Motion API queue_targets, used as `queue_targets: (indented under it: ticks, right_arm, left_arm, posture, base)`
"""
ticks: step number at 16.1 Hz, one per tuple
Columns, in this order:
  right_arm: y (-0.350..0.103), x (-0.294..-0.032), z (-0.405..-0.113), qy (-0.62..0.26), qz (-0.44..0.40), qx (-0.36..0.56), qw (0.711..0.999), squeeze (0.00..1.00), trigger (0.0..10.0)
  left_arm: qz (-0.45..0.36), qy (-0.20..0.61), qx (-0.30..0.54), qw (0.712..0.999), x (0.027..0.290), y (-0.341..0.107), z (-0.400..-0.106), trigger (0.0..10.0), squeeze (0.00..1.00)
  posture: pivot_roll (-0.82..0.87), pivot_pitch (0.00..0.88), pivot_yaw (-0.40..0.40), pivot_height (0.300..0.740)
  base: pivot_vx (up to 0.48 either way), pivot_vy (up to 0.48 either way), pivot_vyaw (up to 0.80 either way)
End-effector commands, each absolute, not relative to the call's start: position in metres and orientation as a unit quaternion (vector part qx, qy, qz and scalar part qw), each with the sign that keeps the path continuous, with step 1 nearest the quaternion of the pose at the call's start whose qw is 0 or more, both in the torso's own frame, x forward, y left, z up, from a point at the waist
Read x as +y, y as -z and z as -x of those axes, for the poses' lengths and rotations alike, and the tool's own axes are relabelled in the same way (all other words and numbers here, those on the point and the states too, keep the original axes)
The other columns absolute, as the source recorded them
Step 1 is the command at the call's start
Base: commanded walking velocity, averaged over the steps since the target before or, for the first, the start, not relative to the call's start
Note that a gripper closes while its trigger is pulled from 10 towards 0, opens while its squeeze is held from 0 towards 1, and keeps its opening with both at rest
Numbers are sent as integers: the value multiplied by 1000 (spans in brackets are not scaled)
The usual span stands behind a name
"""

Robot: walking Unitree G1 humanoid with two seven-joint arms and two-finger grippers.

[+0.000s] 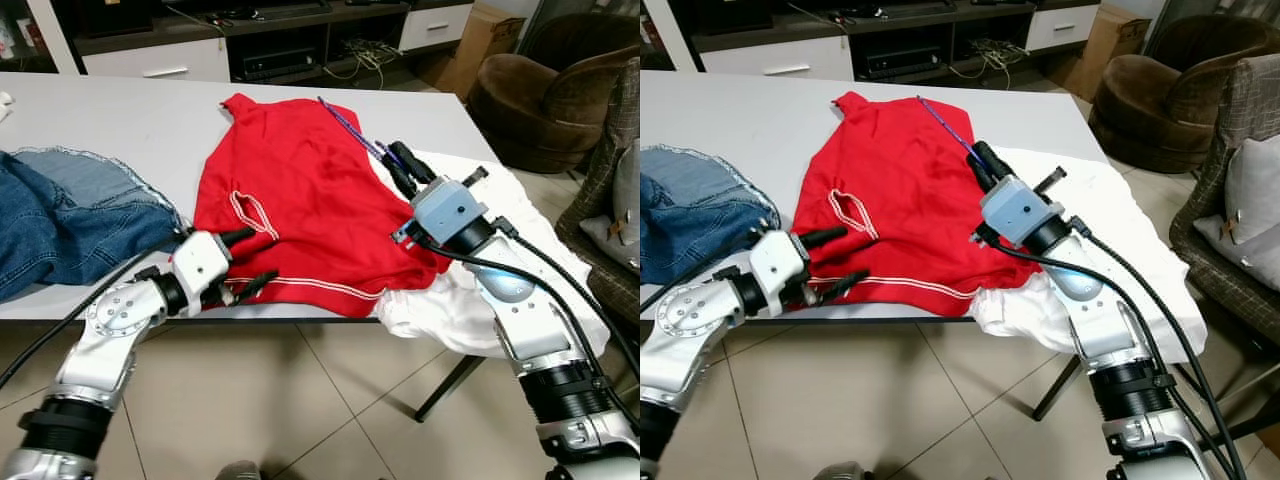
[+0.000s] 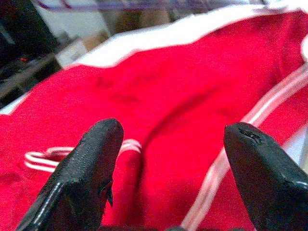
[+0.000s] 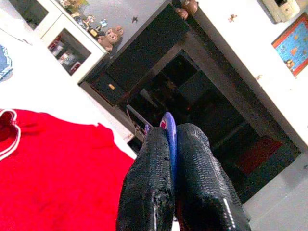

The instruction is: Hang hanger

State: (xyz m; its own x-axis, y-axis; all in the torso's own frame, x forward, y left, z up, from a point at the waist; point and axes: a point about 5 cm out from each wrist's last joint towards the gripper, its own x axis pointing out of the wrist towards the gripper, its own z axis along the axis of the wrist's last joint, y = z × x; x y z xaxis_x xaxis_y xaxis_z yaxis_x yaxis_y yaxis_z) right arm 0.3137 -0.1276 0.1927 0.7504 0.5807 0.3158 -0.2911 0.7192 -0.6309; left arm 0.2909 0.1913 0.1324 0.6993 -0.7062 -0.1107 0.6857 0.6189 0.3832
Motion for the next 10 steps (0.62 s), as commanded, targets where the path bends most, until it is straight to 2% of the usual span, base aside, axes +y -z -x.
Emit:
queue_targets:
  ticks: [1,5,8,10]
  right_arm:
    - [-196,-130,-317,-234,272,-255,898,0,10000]
    - [-192,-136,-323,-174,212,-247,929,0,10000]
    - [-192,-129,-332,-137,204,-250,937,0,10000]
    - [-194,-134,-340,-86,191,-247,946,0,10000]
  left_arm:
    - [-180,372,-47,909,191,-140,-294,10000,0]
    - [-90,308,-95,943,185,-144,-300,10000,0]
    - [-29,234,-109,966,179,-145,-309,10000,0]
    - [-15,191,-106,976,174,-144,-316,10000,0]
  posture:
    - [164,7,-59,740]
    - [161,10,-63,740]
    - [163,13,-64,740]
    - [169,18,-71,740]
  base:
    - [0,0,0]
    - [0,0,0]
    - [0,0,0]
    - [0,0,0]
